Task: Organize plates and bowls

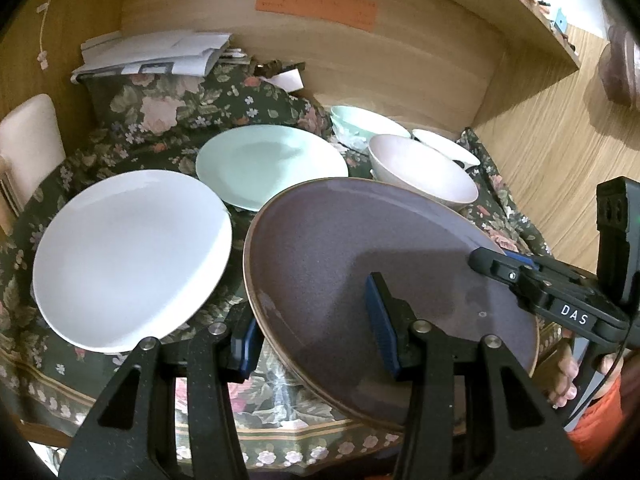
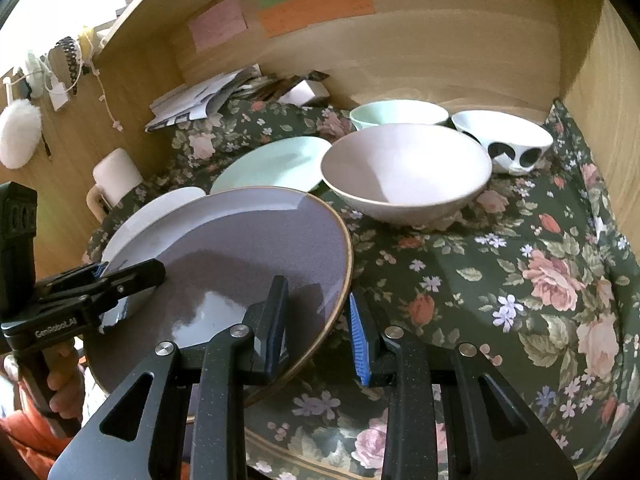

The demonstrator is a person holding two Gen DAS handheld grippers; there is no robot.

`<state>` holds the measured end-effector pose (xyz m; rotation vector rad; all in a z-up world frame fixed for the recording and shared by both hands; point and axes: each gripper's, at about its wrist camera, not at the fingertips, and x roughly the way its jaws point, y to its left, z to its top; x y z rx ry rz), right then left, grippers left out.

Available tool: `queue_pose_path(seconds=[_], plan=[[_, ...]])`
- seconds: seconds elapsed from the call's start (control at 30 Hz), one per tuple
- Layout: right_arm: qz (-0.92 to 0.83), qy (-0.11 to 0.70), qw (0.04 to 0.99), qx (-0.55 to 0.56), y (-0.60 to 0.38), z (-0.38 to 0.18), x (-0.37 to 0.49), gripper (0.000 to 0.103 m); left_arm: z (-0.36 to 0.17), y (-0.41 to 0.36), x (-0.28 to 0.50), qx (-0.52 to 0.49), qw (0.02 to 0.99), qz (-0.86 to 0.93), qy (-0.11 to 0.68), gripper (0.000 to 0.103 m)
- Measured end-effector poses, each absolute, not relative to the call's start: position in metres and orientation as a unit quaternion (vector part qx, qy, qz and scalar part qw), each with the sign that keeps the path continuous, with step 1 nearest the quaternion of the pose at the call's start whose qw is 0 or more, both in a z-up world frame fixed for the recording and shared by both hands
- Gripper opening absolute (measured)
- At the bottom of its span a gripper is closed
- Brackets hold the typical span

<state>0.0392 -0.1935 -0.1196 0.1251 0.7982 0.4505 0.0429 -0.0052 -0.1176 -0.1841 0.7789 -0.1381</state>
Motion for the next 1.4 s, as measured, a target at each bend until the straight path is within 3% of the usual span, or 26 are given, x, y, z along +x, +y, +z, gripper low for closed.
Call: queue_pose_path(seconds=[0.87,1.07,1.4], plan=[[0.207,0.426,0.879,0.063,-0.209,-0.156,0.061,0.027,-0.159,-0.022,0.08,-0.095,0.899,-0.072,0.422,0.048],[0.187,0.414,0.89,0.025,-0.206,-0.15,0.057,0.028,-0.157,-0.022,0.076,-0.056,0.904,-0.052,0.42,0.048],[0.183,0.362,0.914,0.018,-0.205,-0.121,0.043,0.046,-0.12,-0.011,0.057,-0.041,0.936,-0.032,0.347,0.068]])
